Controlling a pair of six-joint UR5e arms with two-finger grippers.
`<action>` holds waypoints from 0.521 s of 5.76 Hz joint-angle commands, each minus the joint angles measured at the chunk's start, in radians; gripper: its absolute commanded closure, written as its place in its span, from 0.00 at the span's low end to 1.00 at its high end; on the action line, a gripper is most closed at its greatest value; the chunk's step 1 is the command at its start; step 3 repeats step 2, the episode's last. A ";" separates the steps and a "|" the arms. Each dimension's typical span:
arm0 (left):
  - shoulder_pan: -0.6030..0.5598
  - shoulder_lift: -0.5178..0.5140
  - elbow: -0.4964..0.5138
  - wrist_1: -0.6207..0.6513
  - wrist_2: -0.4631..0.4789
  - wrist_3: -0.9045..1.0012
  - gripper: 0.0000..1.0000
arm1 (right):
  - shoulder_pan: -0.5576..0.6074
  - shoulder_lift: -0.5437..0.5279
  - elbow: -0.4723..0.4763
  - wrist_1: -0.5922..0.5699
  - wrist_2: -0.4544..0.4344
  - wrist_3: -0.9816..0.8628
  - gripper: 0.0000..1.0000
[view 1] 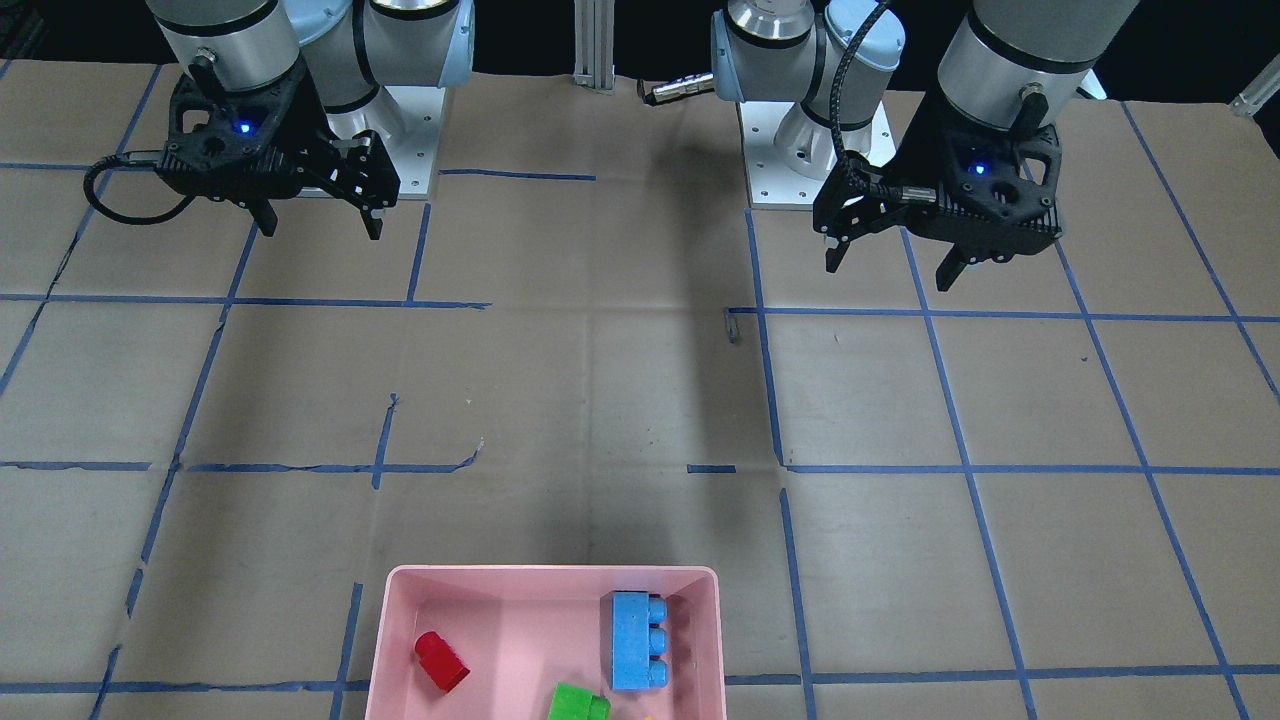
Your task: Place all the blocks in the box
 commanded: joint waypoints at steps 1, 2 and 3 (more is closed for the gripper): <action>0.001 0.000 -0.003 0.003 0.006 -0.002 0.00 | 0.000 0.000 0.000 0.000 0.000 -0.003 0.00; 0.001 0.000 0.002 0.004 0.009 -0.002 0.00 | 0.000 0.000 0.000 0.000 0.000 -0.003 0.00; 0.001 0.000 0.002 0.004 0.009 -0.002 0.00 | 0.000 0.000 0.000 0.000 0.000 -0.003 0.00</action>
